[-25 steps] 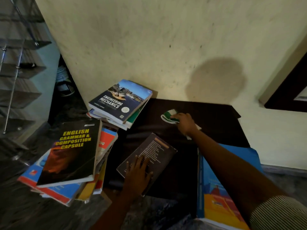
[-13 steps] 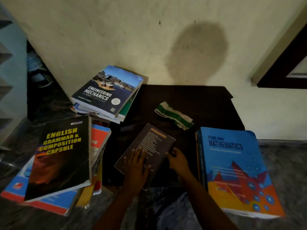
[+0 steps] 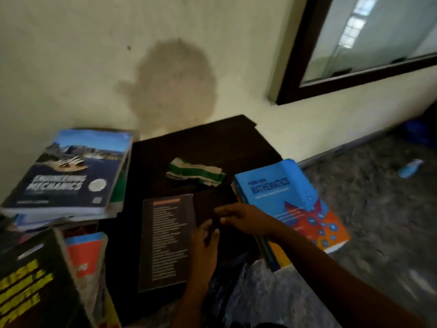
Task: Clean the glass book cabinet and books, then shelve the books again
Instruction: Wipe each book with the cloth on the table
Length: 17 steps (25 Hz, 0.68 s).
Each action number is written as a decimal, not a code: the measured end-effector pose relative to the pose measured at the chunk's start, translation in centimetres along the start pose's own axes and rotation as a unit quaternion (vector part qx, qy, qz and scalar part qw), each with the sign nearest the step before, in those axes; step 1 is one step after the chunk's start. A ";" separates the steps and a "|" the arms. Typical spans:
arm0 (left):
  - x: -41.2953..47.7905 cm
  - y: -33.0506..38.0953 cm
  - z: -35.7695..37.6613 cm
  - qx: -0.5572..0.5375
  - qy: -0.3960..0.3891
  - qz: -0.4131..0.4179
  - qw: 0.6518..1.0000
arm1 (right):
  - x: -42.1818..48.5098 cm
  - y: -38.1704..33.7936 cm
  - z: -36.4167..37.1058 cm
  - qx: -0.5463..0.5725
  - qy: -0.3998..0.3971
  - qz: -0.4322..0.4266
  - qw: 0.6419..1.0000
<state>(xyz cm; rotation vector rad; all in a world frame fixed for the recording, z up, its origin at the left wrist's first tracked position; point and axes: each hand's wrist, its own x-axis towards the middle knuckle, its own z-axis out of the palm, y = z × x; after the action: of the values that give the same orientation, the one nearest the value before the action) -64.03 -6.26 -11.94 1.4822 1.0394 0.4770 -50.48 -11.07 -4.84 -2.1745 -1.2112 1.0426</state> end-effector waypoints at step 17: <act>-0.1 5.2 14.6 -0.238 0.072 -0.172 0.953 | -2.4 19.2 -10.2 0.430 -0.008 0.063 0.900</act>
<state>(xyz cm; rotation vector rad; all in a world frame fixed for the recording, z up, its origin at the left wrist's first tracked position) -50.83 -14.11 -10.15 0.8289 1.1706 0.5432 -33.22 -23.27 -10.56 -1.5369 -0.4434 1.3200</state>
